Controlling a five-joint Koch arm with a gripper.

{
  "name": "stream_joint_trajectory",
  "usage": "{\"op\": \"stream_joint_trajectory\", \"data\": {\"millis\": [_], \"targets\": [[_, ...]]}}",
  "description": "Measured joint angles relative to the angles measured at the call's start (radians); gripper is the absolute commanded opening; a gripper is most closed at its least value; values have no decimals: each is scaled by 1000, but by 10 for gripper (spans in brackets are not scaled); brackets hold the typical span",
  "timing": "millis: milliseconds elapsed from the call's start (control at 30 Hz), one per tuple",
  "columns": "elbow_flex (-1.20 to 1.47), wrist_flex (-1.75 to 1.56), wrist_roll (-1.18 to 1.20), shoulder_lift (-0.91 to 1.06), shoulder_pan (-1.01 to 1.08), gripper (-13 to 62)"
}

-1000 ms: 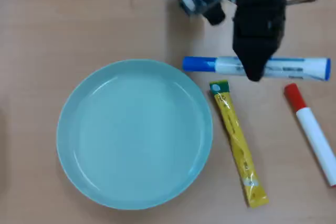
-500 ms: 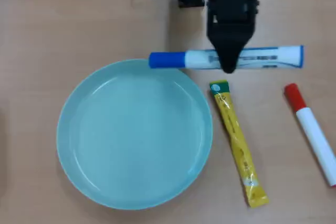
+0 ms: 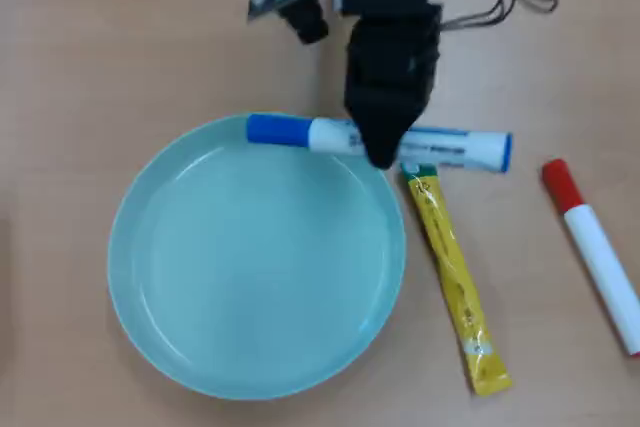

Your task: Pick up the blue pen, then put it in the green bowl

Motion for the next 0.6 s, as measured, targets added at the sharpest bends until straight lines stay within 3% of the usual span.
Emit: {"op": "stream_joint_trajectory", "data": {"millis": [267, 600], "targets": [[78, -67, -2, 5, 133, -69], [362, -308, -26, 5, 238, -69]]}}
